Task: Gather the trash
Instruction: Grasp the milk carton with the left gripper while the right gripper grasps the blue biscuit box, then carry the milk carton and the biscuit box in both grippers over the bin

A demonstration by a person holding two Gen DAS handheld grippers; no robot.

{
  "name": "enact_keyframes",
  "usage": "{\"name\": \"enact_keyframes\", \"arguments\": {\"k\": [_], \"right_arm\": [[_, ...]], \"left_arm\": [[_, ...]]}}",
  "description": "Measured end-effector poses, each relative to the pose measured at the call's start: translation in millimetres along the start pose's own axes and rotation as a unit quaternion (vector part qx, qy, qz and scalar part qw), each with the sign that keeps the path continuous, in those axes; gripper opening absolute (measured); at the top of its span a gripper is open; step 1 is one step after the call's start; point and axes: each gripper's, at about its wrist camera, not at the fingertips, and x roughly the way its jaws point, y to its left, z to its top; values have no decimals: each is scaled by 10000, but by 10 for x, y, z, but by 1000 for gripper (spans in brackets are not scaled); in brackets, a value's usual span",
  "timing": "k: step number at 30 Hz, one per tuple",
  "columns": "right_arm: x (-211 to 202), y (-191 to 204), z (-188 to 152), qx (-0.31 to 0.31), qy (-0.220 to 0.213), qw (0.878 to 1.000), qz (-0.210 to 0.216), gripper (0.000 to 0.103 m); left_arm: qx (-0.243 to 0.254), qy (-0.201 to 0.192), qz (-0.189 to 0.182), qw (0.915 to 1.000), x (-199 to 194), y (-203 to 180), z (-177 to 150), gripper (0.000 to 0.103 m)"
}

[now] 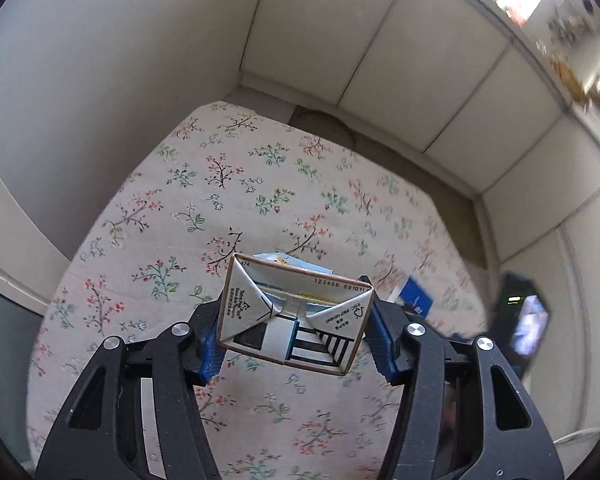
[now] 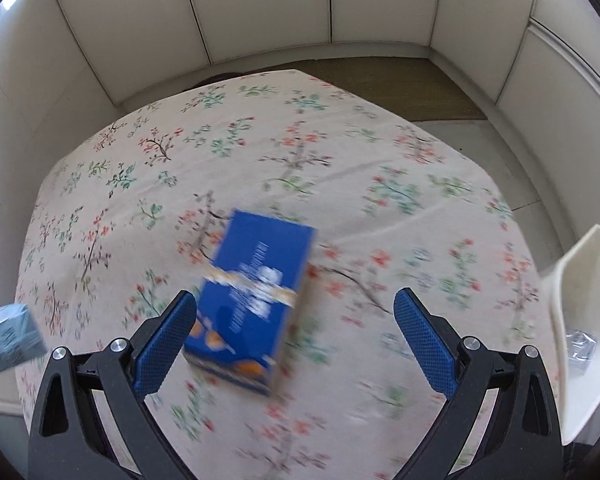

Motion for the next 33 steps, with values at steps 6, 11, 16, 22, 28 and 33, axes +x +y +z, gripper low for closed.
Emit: {"name": "enact_keyframes", "arguments": {"k": [6, 11, 16, 22, 28, 33], "right_arm": [[228, 102, 52, -85, 148, 9989, -437, 96], [209, 88, -9, -191, 37, 9993, -308, 61], [44, 93, -29, -285, -93, 9995, -107, 59], [-358, 80, 7, -400, -538, 9977, 76, 59], [-770, 15, 76, -529, -1064, 9929, 112, 59], [-1023, -96, 63, -588, -1344, 9891, 146, 59]], "left_arm": [[-240, -45, -224, 9994, -95, 76, 99, 55], [-238, -16, -267, 9994, -81, 70, 110, 55], [-260, 25, -184, 9995, -12, 93, 102, 55], [-249, -68, -190, 9995, -50, 84, 105, 55], [-125, -184, -195, 9996, -116, 12, 64, 55], [-63, -271, -183, 9994, -176, -40, 17, 55]]}}
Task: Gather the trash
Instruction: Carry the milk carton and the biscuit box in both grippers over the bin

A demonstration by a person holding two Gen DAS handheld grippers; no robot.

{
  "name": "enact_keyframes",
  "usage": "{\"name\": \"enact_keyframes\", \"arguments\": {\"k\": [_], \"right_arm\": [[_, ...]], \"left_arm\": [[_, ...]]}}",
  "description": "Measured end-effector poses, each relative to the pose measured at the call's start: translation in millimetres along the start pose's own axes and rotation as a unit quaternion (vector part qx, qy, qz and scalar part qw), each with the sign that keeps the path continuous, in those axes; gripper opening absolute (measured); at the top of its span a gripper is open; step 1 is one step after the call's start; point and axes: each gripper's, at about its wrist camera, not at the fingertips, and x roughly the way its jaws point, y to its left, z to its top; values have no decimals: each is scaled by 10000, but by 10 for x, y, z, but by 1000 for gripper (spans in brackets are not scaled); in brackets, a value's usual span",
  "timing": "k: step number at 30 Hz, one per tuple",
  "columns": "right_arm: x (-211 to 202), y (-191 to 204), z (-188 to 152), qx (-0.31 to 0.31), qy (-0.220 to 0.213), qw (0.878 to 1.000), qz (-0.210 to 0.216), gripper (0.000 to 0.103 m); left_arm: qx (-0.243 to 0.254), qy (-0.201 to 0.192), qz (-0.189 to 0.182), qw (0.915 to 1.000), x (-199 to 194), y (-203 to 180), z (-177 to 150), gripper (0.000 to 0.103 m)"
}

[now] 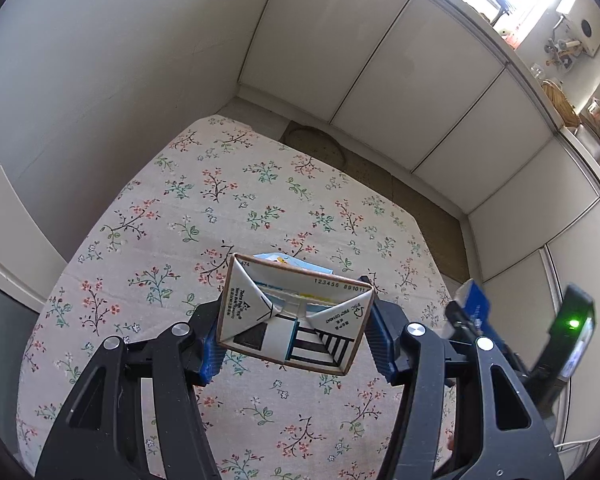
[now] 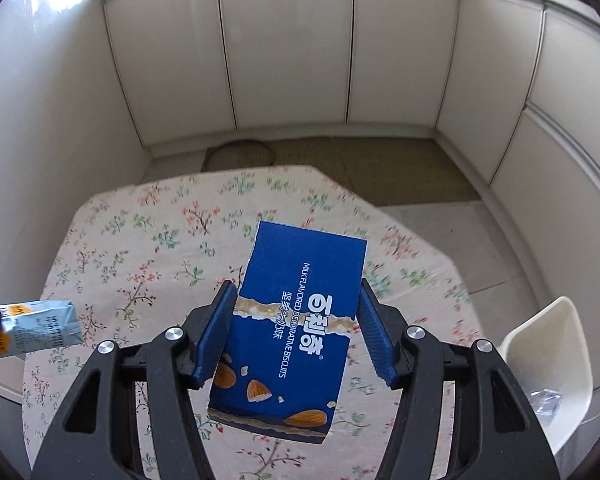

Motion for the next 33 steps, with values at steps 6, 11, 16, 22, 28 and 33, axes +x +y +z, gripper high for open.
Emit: {"name": "enact_keyframes", "arguments": {"k": [6, 11, 16, 22, 28, 33], "right_arm": [[-230, -160, -35, 45, -256, 9996, 57, 59], [-494, -339, -89, 20, -538, 9985, 60, 59], [-760, -575, -86, 23, -853, 9964, 9, 59], [-1046, -983, -85, 75, -1140, 9933, -166, 59], [-1218, -1479, -137, 232, -1225, 9915, -379, 59], [-1327, -1978, -236, 394, -1241, 9893, -663, 59]], "left_arm": [[195, -131, -86, 9997, -96, -135, -96, 55], [293, -337, -286, 9986, -262, -299, -172, 55], [541, -569, -387, 9962, -461, -545, -245, 55], [680, -625, -624, 9938, -600, -857, -404, 55], [938, -598, -840, 9902, -670, -1261, -604, 55], [1131, -505, -976, 9875, -683, -1598, -800, 55]]}}
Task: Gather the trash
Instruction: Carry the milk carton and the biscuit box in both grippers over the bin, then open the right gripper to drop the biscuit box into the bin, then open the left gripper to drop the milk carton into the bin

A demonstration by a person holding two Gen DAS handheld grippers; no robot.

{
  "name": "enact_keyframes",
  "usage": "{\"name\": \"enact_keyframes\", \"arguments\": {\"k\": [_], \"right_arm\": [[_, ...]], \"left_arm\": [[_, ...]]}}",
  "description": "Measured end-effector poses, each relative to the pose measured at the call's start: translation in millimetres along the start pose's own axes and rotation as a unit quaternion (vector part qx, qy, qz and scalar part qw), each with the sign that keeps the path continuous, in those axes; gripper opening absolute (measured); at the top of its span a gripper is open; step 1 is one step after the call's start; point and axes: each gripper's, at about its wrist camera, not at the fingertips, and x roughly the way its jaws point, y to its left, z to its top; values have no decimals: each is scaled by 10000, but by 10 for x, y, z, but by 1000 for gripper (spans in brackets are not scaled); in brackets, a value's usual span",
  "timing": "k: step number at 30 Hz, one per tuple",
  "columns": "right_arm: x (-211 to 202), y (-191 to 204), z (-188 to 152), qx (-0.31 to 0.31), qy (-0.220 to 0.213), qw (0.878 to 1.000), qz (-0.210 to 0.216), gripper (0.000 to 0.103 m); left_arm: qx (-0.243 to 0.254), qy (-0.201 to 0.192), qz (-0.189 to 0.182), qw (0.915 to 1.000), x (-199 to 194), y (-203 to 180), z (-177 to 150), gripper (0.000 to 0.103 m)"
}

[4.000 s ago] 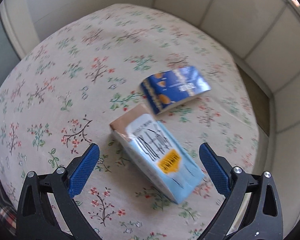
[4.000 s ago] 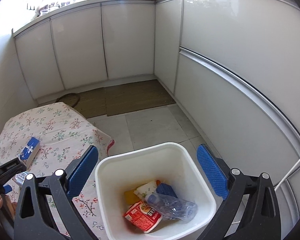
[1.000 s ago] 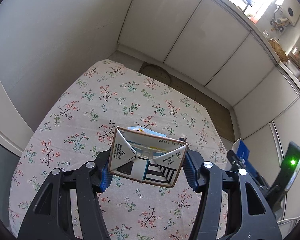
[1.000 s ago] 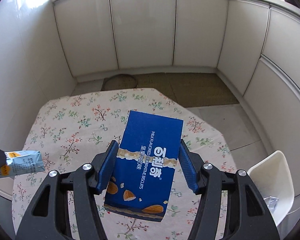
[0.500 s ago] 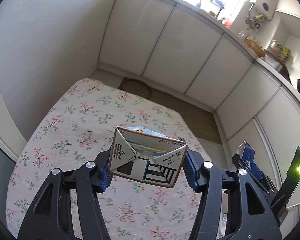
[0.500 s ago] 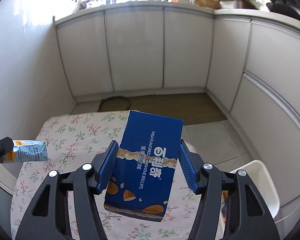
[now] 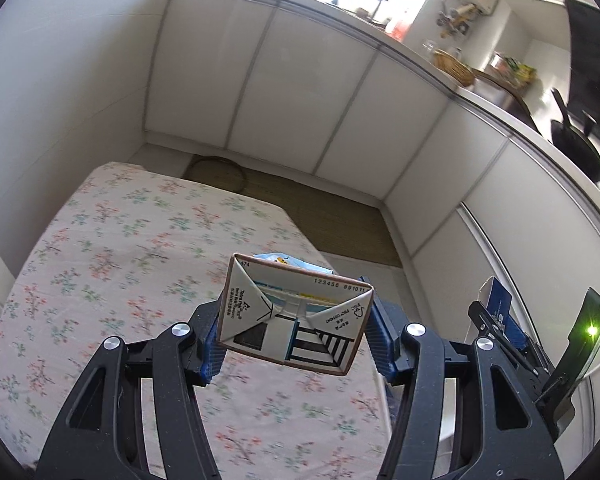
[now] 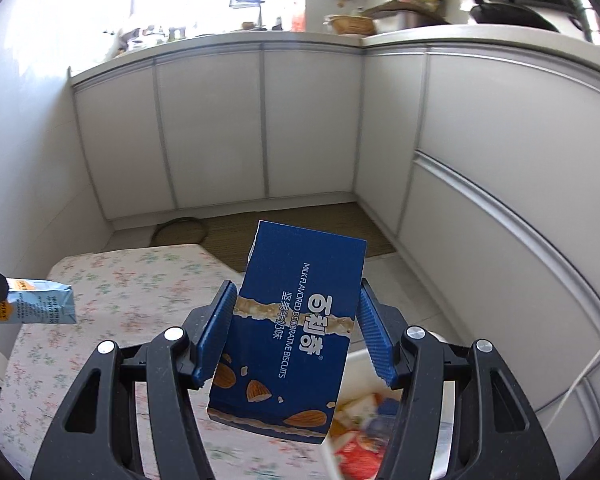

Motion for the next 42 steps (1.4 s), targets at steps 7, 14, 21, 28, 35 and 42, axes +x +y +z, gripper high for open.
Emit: {"name": "enact_keyframes", "arguments": {"k": [7, 14, 21, 28, 35, 42], "right_arm": [[63, -675, -156, 188, 160, 9989, -394, 59], [199, -1171, -399, 370, 470, 9968, -531, 62], [262, -1561, -527, 696, 700, 9935, -572, 79], [121, -1978, -620, 1160, 590, 9869, -953, 89], [-10, -2497, -748, 1646, 553, 9749, -1397, 90], [-109, -2689, -799, 1965, 475, 9667, -1570, 90]], "left_arm": [[301, 146, -122, 9994, 118, -474, -164, 55], [622, 303, -209, 9974, 292, -965, -319, 55], [937, 466, -319, 9940, 514, -1444, -504, 55], [1222, 749, -515, 9883, 836, -1871, -670, 55], [1544, 1069, -695, 9797, 1218, -2303, -890, 56], [1767, 1367, -796, 9715, 1519, -2615, -1049, 70]]}}
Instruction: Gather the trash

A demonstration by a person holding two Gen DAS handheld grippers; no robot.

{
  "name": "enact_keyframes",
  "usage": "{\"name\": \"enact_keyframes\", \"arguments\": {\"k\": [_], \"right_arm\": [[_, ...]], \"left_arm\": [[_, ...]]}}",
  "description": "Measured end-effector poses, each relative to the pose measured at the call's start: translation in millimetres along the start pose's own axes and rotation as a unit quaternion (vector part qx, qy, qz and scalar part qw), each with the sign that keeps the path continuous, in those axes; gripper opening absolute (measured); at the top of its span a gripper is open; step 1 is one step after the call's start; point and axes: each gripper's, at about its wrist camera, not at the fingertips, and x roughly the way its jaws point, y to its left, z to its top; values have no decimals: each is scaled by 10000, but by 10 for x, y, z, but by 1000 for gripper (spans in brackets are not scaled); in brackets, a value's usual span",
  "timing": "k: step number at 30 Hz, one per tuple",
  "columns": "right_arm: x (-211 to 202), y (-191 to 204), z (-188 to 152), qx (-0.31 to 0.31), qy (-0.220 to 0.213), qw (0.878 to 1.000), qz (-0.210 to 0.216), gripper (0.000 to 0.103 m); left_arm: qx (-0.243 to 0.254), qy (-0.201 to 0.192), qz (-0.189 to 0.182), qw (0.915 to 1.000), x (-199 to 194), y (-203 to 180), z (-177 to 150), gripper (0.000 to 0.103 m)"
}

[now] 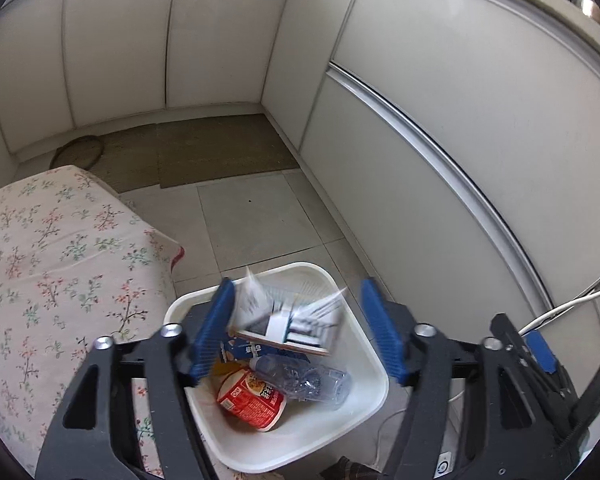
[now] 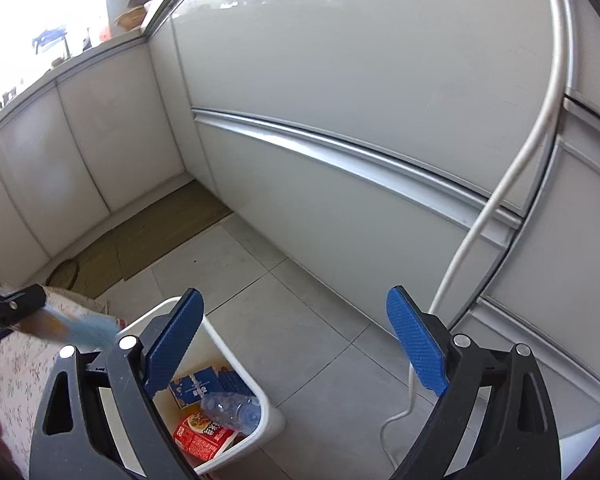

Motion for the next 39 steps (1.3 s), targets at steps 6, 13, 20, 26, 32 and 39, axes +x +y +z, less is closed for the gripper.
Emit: {"name": "enact_keyframes", "arguments": {"k": [6, 13, 20, 26, 32, 39], "right_arm": [[-119, 59, 20, -104, -275, 9996, -29, 90], [-388, 288, 3, -328, -629, 9973, 206, 95], [-988, 716, -297, -714, -1064, 9905, 498, 96], [-1306, 1004, -650, -878, -1065, 9867, 860, 96], [-1467, 1249, -892, -1091, -1168, 9809, 1106, 96], [-1479, 1477, -1083, -1382, -1109, 9767, 1210, 96]], "left_arm": [[178, -181, 225, 9994, -96, -21, -12, 91], [392, -704, 645, 9947, -513, 161, -98, 96], [200, -1280, 875, 9877, -1098, 552, -322, 96], [11, -1454, 745, 9866, -1482, 970, -617, 96], [30, -1593, 930, 9828, -1698, 1268, -939, 96], [201, -1484, 1379, 9791, -1639, 1419, -1181, 96]]}}
